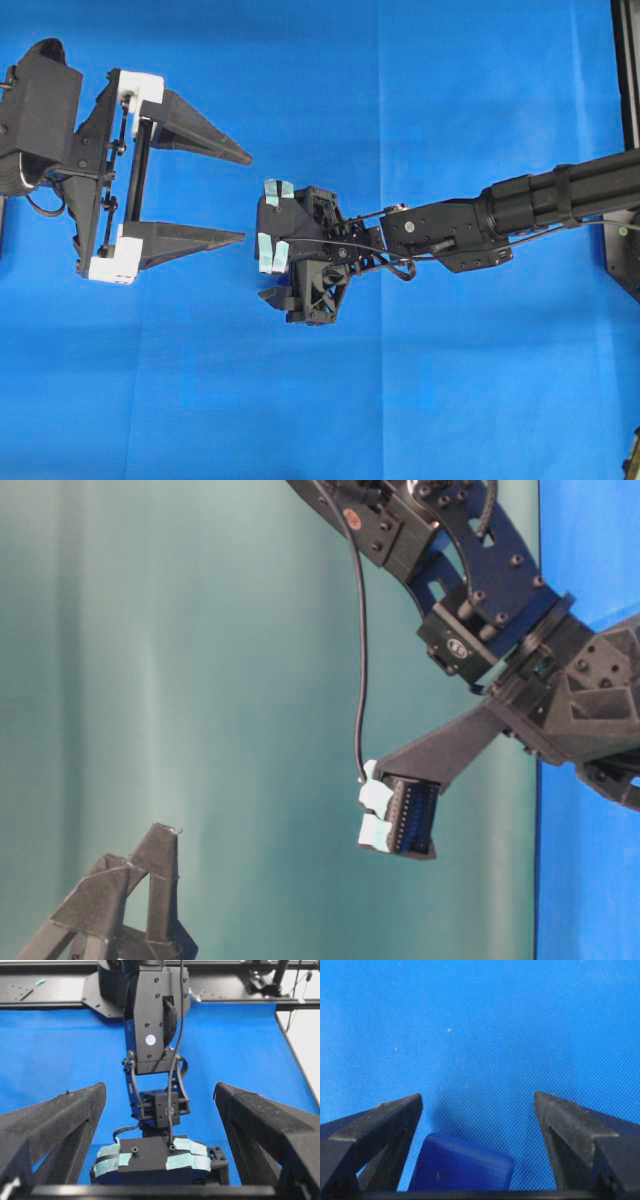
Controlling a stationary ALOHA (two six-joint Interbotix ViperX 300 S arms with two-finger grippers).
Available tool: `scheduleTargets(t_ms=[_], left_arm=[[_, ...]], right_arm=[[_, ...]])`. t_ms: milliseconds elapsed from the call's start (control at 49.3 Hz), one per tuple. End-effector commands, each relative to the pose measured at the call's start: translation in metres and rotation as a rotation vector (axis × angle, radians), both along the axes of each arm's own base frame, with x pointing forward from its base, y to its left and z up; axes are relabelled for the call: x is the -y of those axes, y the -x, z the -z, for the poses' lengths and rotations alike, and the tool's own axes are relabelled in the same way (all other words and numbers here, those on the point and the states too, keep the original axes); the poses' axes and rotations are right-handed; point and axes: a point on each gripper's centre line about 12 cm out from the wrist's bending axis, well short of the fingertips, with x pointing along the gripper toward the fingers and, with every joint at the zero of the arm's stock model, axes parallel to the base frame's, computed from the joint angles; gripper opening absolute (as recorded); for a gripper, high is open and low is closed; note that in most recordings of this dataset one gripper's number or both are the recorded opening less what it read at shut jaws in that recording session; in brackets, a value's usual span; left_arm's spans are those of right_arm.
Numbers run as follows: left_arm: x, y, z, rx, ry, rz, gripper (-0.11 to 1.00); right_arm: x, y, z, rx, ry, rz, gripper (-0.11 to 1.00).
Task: Handover the blue block to the right arm after grasping it with the left arm, then place it in the designated position.
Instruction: 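Rotate the right gripper downward and lower the cube to the table, then open the right gripper to release the cube on the table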
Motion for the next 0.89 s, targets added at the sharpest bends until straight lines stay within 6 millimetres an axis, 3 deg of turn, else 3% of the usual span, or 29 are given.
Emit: scheduleTargets(t_ms=[0, 162, 284, 527, 872], left_arm=[[-0.001, 0.0, -0.01, 0.029, 0.005, -0.005, 0.93], [-0.001, -0.001, -0.01, 0.027, 0.003, -0.005, 0.93], [-0.001, -0.001, -0.01, 0.027, 0.003, -0.005, 0.93], [-0.001, -0.001, -0.01, 0.027, 0.005, -0.005, 0.93], [-0.001, 0.0, -0.01, 0.029, 0.009, -0.006, 0.93]], right_arm=[[-0.001, -0.005, -0.013, 0.036, -0.005, 0.0, 0.89], [-0.001, -0.005, -0.022, 0.041, 0.0, 0.002, 0.9], [0.001, 0.0, -0.04, 0.048, 0.007, 0.006, 0.9], [0.005, 0.016, -0.089, 0.07, 0.028, 0.021, 0.89], [0.012, 0.06, -0.157, 0.138, 0.057, 0.035, 0.89]])
